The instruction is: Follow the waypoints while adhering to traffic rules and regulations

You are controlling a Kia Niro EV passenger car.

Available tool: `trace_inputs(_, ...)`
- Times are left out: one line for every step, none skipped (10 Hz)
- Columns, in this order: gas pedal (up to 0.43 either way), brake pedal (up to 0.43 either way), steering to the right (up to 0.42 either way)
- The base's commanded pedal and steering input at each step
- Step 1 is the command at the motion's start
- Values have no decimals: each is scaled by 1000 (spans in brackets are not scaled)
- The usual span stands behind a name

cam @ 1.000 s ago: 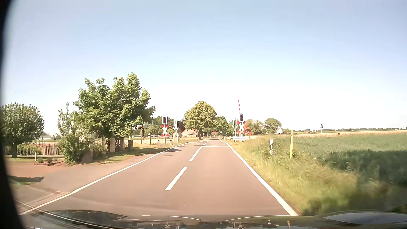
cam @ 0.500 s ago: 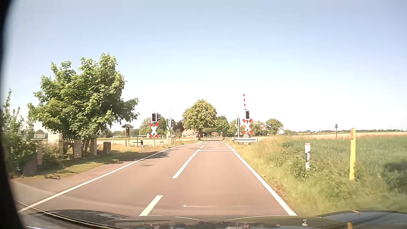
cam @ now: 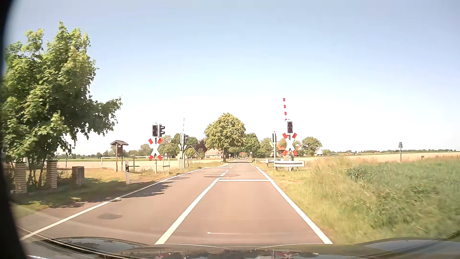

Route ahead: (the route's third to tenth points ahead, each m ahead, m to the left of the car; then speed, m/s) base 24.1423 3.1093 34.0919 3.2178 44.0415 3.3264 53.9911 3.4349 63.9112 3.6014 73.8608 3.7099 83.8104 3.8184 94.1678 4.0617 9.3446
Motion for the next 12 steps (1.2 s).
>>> trace_inputs(130, 0, -1)
trace_inputs(138, 0, -1)
trace_inputs(138, 0, -2)
trace_inputs(138, 0, -2)
trace_inputs(138, 0, -2)
trace_inputs(138, 0, -2)
trace_inputs(138, 0, -2)
trace_inputs(138, 0, -1)
trace_inputs(150, 0, -1)
trace_inputs(150, 0, -2)
trace_inputs(150, 0, -2)
trace_inputs(169, 0, -1)
